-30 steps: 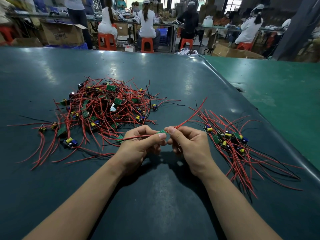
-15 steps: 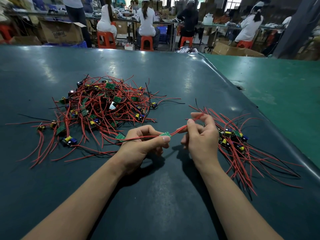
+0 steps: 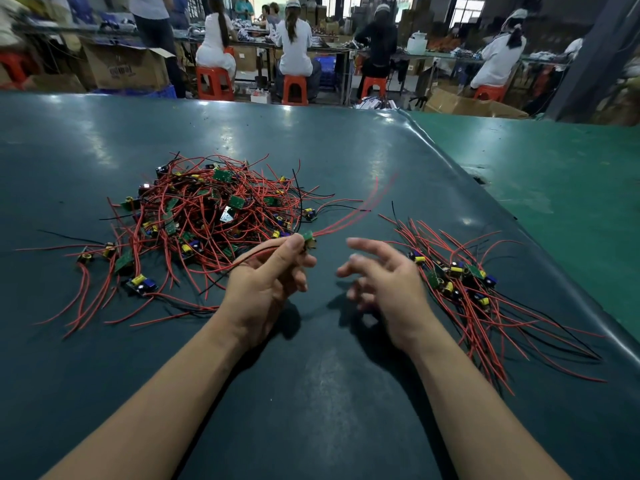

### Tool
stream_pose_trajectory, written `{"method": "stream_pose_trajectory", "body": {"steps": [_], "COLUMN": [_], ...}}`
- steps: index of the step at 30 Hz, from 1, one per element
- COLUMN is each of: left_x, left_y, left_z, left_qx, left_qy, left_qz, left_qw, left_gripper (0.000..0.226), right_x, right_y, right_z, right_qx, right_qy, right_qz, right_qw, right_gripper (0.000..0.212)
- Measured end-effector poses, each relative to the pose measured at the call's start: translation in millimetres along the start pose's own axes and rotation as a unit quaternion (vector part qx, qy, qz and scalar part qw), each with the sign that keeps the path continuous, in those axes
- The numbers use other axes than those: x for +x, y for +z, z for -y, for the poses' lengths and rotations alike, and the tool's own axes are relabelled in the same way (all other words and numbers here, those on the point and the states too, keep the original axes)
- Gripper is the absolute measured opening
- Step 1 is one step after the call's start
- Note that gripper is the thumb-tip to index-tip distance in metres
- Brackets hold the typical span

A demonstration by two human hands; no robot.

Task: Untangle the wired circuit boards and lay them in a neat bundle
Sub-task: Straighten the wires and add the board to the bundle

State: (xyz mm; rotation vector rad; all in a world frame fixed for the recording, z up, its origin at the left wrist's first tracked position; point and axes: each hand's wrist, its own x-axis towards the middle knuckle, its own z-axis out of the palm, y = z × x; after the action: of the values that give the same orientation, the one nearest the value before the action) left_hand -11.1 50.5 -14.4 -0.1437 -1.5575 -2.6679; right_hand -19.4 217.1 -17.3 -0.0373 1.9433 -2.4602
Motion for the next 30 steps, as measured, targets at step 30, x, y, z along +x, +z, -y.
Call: {"method": "stream_pose_trajectory", "body": {"steps": [30], "left_x": [-8], "left_y": [-3], "left_z": [11], "left_qx": [0.320], "left_qy": [0.160], "left_qz": [-0.037], "left_qw": [0.933], "left_gripper": [0.020], "right_x": [4], "right_y": [-16], "right_z": [8], "right_qx": [0.351], "right_qy": [-0.051], "right_qz": [-0.317], "right_qw": [0.880], "right_gripper": [0.030]}}
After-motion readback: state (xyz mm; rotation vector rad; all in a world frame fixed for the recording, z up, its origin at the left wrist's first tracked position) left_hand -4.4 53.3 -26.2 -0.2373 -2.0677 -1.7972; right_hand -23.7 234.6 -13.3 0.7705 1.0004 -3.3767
